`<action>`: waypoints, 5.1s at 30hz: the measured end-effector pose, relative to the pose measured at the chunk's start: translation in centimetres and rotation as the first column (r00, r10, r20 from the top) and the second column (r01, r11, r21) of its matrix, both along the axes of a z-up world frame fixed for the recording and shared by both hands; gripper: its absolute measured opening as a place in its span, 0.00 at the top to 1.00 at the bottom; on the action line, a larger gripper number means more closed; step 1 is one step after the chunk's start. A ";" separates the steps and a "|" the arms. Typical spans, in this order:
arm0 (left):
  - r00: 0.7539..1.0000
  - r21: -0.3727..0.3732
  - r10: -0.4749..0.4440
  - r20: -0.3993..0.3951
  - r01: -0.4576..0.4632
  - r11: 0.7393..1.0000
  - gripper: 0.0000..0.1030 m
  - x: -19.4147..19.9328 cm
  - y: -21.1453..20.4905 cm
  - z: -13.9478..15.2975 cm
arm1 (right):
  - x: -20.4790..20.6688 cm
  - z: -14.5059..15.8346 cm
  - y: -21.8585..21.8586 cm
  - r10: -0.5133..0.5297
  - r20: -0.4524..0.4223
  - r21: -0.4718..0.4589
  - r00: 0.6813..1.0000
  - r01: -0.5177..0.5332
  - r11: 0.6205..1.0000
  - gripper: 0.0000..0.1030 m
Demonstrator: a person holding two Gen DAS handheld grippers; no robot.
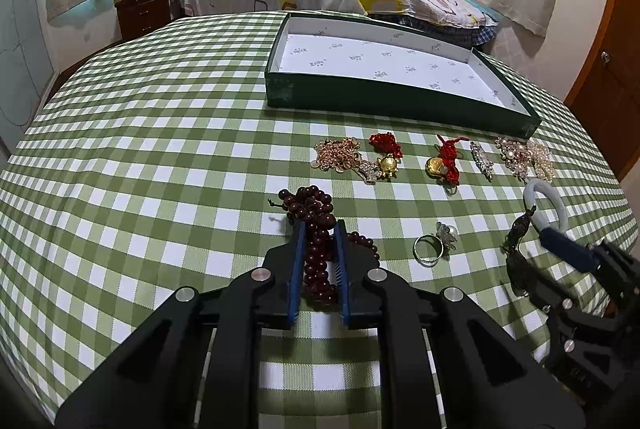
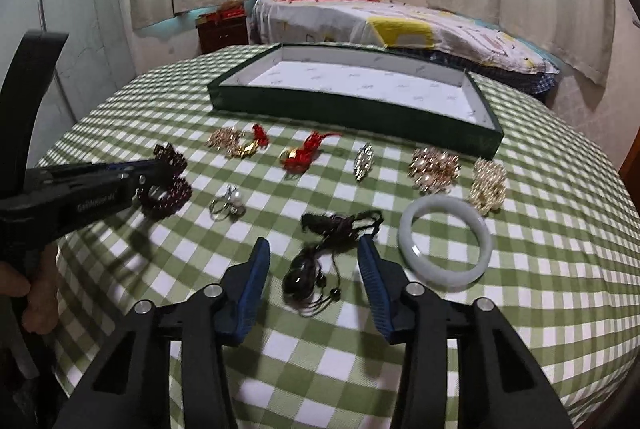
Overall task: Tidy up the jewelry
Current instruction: 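Grasp the dark red bead bracelet with the left gripper while the right grasps the black cord pendant, then carry both items into the green box and open both grippers, then withdraw both tools from the box toward the remaining jewelry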
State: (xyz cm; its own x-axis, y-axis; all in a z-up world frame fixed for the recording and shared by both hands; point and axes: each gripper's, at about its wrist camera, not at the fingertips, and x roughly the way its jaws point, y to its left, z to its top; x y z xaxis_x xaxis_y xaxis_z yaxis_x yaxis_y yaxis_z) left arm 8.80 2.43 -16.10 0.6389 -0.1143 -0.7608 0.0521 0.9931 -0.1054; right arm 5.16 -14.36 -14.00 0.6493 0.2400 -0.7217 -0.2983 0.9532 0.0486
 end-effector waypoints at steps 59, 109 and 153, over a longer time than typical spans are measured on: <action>0.981 -0.078 -0.053 0.189 0.069 0.995 0.93 2.5 -1.2 8.0 | 2.6 7.9 -3.4 -0.095 0.212 0.114 0.973 0.072 0.991 0.83; 1.000 -0.086 0.000 0.025 0.002 0.996 0.46 16.6 -1.9 0.9 | 17.0 1.9 -9.0 -0.265 0.013 0.086 0.964 0.263 0.961 0.54; 0.989 -0.031 -0.070 0.130 0.074 0.997 0.32 -0.2 -4.8 -0.8 | 3.5 -2.3 -7.4 -0.234 0.035 0.062 0.972 0.231 0.971 0.26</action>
State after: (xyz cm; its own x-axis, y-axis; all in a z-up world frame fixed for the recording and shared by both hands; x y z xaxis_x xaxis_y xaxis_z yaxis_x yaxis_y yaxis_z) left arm 8.56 -2.35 -16.88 0.7204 -0.1888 -0.6674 0.1387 0.9820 -0.1281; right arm 8.68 -21.80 -16.30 0.7215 0.1186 -0.6822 -0.0715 0.9927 0.0970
